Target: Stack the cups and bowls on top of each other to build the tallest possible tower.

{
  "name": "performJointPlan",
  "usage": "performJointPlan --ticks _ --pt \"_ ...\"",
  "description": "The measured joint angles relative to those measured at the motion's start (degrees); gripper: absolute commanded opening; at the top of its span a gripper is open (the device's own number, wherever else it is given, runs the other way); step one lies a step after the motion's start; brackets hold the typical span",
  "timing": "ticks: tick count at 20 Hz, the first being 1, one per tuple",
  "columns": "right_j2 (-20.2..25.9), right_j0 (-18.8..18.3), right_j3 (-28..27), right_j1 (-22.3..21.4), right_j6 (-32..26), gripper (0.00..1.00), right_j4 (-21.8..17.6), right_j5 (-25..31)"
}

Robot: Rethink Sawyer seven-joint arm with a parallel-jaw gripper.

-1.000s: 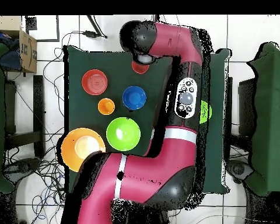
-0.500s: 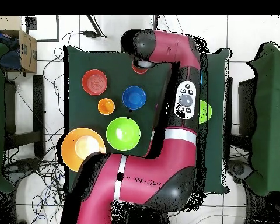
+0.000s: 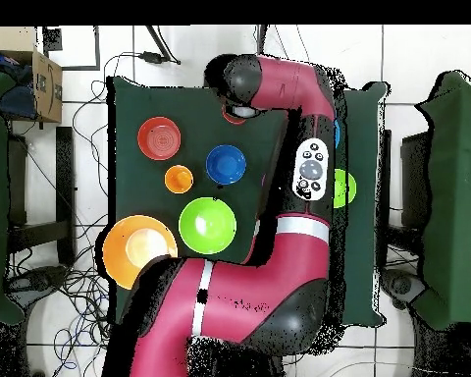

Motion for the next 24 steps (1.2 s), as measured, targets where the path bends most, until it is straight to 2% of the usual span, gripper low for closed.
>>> performJointPlan --ticks 16,24 --pt "-0.2 -0.1 2.6 0.2 0.0 1.00 -0.1 0.0" --pt "-0.1 -0.3 5.3 0.2 0.0 1.00 -0.3 -4.0"
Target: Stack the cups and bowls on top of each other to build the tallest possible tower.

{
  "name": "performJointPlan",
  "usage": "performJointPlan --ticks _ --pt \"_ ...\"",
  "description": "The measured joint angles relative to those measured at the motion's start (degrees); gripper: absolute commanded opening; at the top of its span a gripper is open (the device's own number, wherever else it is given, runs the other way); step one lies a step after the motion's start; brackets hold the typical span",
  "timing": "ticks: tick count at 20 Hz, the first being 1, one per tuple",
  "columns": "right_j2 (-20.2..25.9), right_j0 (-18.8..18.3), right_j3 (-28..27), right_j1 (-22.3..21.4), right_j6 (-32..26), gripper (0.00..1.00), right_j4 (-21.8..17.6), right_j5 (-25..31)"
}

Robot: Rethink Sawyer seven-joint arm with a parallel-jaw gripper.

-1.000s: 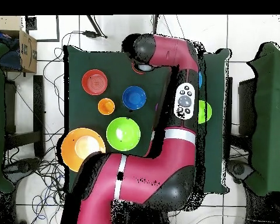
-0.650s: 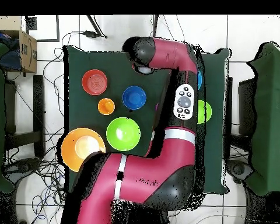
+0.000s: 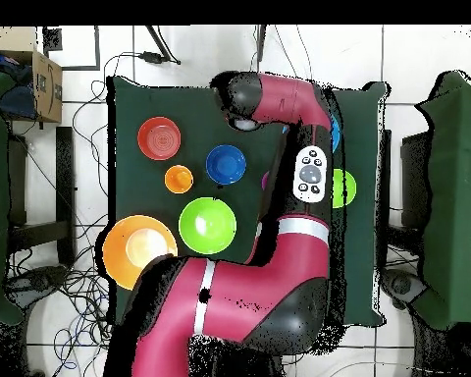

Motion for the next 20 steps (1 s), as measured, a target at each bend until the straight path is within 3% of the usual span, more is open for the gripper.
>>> performJointPlan --ticks 9,18,19,20 --pt "0.8 -0.6 3.5 0.0 0.0 1.00 -0.2 -7.9" --pt "1.3 -1.2 5.1 0.0 0.0 1.00 -0.2 -9.4" --pt "1.3 -1.2 5.2 0.0 0.0 0.00 -0.2 -9.4" --pt "1.4 -1.2 5.2 -0.1 0.0 0.00 0.0 -9.5"
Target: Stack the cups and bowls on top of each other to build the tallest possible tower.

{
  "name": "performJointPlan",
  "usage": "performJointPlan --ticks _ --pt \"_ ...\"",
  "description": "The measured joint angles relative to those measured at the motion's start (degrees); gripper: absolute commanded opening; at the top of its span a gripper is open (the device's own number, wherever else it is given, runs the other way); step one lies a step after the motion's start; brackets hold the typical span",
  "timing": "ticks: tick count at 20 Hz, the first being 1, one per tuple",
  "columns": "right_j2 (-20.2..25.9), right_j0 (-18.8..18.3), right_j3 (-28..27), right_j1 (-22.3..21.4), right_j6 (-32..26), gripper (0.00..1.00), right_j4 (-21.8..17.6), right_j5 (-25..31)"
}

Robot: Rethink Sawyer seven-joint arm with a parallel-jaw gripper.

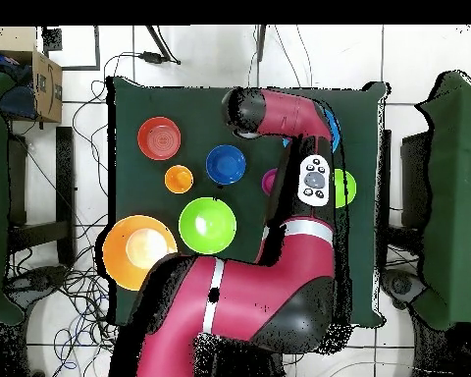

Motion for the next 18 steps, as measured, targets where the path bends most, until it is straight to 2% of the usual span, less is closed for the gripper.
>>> performJointPlan --ticks 18 --pt "1.0 -0.4 0.4 -0.8 0.0 0.00 0.2 0.0"
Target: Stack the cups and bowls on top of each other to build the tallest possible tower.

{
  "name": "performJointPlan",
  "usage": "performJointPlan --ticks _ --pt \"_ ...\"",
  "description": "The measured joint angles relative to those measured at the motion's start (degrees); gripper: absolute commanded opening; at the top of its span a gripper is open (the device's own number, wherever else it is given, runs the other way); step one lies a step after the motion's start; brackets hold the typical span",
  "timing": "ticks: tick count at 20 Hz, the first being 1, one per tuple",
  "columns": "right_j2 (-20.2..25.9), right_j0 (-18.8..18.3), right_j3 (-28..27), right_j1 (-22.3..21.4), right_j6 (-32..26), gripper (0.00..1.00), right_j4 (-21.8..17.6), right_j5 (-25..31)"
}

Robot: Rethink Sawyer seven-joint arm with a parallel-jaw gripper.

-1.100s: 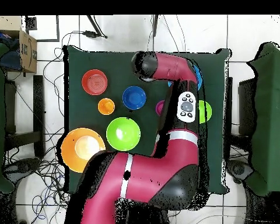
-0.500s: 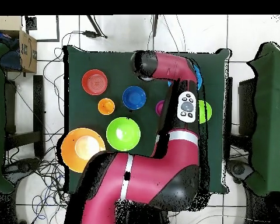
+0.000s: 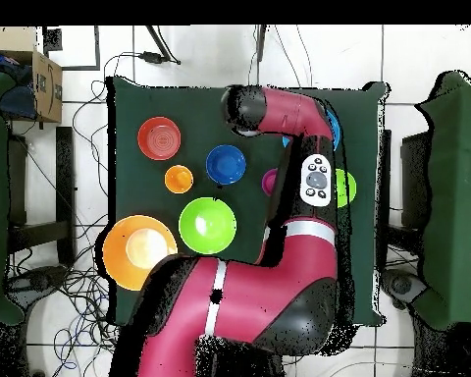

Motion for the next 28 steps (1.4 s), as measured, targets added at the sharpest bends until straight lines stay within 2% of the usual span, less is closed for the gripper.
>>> performJointPlan --ticks 5,14,19,28 --pt "0.9 -0.3 1.2 -0.9 0.0 0.00 0.8 0.1" --pt "2.3 -0.3 5.4 -5.7 0.0 0.00 2.9 2.2" --pt "2.6 -0.4 10.3 -10.5 0.0 0.00 4.4 2.3" --pt "3.5 -1.6 22.3 -21.3 0.0 0.00 5.9 2.3"
